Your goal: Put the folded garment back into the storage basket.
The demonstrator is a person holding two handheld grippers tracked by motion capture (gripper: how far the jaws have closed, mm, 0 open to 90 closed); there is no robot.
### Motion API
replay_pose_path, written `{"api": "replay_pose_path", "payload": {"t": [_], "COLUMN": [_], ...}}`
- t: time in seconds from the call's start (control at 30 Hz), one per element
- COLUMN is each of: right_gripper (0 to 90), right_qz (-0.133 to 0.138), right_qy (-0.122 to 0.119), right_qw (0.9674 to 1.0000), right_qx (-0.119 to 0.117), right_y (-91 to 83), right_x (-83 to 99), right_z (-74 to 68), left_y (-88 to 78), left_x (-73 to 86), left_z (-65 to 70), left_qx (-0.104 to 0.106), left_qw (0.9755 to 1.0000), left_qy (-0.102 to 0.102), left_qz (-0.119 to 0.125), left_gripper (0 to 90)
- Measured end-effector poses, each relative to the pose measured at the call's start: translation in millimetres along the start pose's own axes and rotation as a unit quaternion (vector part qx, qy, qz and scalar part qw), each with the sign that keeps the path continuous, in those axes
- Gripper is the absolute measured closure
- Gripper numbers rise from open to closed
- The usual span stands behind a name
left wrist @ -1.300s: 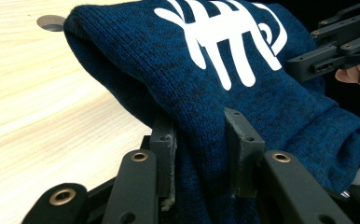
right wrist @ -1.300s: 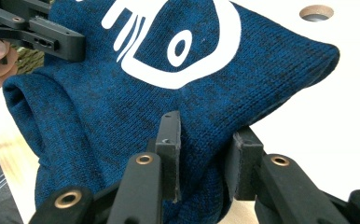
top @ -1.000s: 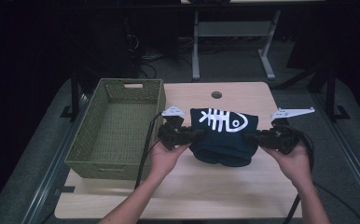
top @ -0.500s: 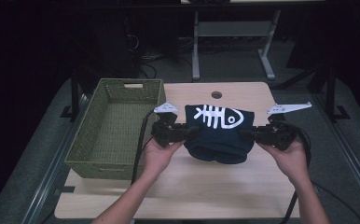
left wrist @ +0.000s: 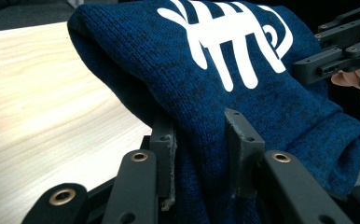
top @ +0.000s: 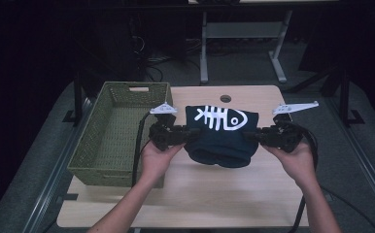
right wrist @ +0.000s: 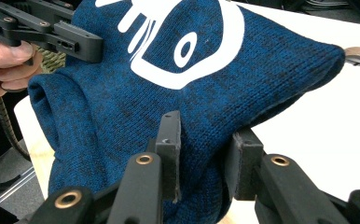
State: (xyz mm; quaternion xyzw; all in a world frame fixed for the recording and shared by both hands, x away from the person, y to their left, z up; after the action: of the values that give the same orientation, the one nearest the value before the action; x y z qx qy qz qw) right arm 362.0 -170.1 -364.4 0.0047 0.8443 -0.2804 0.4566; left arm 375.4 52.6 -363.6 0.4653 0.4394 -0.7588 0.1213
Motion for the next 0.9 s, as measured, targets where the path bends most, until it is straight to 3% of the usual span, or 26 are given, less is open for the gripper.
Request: {"api": "replay_pose_path", "payload": {"t": [0.9], "right_gripper": [69.7], "right_qz": [-0.012], "right_qy": [-0.020], "right_qw": [0.9994], "right_qx": [-0.027], "right_y": [29.8], "right_x": [-27.8], "right_z": [-19.3], "left_y": [-34.1], "left_x": [-3.2], "left_z": [-29.8], "left_qx": [-0.016], "left_qw": [0.9997], "left_qy": [-0.013], "left_qz": [0.015], "left_gripper": [67.7]}}
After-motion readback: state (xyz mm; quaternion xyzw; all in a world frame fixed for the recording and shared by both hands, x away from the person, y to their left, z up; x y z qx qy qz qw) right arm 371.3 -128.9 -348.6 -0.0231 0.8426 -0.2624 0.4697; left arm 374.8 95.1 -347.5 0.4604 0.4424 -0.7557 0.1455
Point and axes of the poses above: each handheld gripper's, and its own axes: y roughly forward along the jaws, x roughly out of its underside, z roughly to its right, the point moved 8 cm from there along y, roughly forward along the jaws, and after that the axes turned 14 degrees about -x, right-handed, at the moved point
